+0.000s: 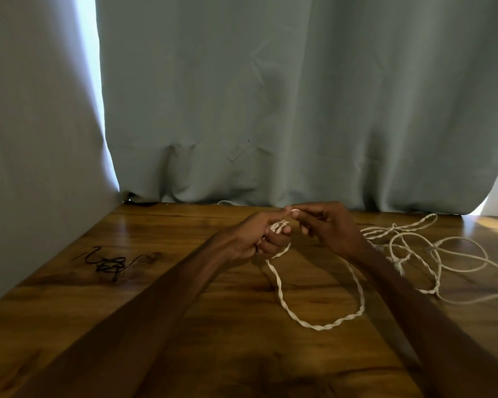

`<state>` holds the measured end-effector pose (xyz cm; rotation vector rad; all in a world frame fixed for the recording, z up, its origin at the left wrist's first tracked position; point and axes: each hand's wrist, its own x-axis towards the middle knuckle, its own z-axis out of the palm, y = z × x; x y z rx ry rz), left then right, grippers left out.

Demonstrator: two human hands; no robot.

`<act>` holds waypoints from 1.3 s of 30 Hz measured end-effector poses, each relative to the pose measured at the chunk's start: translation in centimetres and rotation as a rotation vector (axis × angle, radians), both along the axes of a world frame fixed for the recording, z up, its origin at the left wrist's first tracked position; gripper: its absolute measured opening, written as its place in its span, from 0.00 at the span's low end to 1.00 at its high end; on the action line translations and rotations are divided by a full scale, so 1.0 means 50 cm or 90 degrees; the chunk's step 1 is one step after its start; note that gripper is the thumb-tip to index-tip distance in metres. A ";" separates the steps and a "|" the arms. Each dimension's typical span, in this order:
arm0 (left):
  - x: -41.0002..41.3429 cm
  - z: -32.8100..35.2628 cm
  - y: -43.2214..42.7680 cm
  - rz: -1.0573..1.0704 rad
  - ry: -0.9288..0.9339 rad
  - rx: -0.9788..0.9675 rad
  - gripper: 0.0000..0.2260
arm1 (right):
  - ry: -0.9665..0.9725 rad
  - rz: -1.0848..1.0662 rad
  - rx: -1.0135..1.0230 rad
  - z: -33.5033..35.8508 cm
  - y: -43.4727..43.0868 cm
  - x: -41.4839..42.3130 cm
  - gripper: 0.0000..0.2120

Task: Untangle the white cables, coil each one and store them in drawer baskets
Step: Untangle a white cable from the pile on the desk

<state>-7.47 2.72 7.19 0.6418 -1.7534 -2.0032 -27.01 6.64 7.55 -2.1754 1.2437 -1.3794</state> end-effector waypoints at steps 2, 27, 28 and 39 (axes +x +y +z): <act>-0.005 0.006 0.002 -0.058 0.042 0.043 0.20 | 0.025 0.031 0.019 -0.006 0.002 -0.002 0.10; -0.023 -0.029 -0.076 0.456 0.410 0.141 0.08 | 0.261 -0.033 0.143 -0.068 0.002 0.116 0.16; -0.023 -0.028 -0.074 0.479 0.403 0.118 0.08 | 0.184 -0.008 0.196 -0.066 0.011 0.120 0.16; -0.008 -0.014 -0.087 0.569 0.393 0.014 0.16 | -0.391 0.178 0.440 0.008 0.044 0.116 0.12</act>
